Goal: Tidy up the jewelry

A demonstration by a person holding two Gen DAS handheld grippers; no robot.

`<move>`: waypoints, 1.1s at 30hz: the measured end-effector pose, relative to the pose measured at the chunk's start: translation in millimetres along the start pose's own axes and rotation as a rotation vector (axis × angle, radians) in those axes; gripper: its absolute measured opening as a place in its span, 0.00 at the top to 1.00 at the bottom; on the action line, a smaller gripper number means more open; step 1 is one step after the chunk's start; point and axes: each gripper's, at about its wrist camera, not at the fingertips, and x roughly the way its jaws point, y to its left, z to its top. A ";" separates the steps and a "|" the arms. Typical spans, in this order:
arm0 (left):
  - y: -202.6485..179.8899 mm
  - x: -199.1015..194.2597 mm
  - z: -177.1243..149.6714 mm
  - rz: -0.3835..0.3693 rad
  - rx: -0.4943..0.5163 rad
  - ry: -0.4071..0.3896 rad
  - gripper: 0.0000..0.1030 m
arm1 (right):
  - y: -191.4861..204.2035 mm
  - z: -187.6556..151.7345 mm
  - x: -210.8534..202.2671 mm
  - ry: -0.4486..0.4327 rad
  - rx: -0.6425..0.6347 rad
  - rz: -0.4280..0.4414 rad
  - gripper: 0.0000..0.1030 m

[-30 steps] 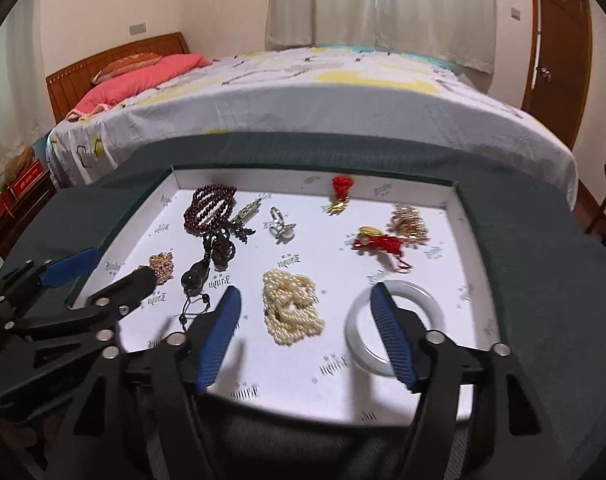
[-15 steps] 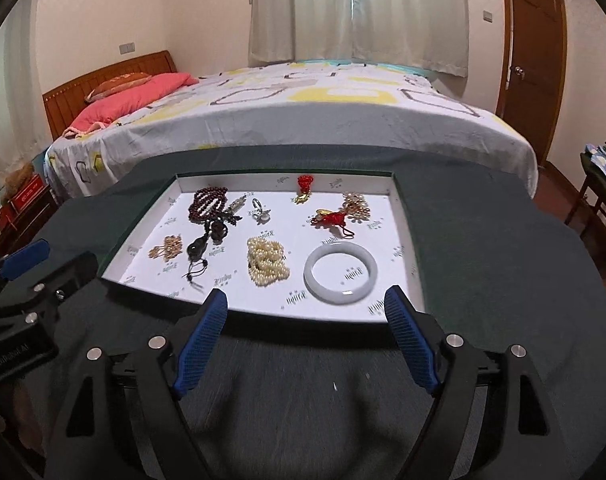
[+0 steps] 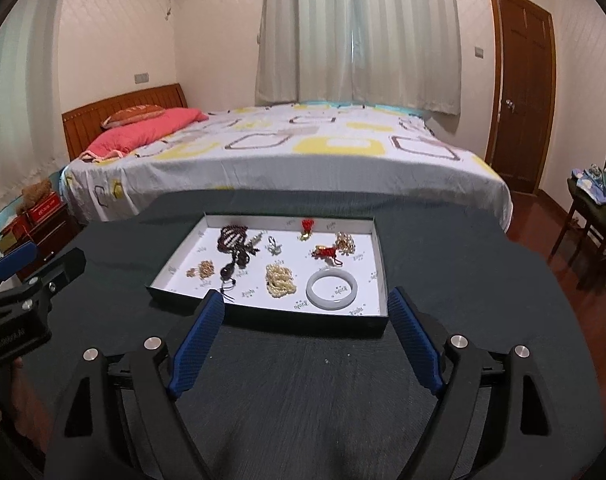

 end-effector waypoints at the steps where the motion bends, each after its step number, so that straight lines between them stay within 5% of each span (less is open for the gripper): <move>1: 1.5 -4.6 0.2 0.003 -0.003 -0.005 0.04 | 0.3 0.4 -6.9 -0.009 -0.002 0.002 0.21; 33: 19.0 -74.1 1.2 0.020 -0.046 -0.089 0.04 | 10.3 6.7 -82.2 -0.142 -0.016 -0.001 0.19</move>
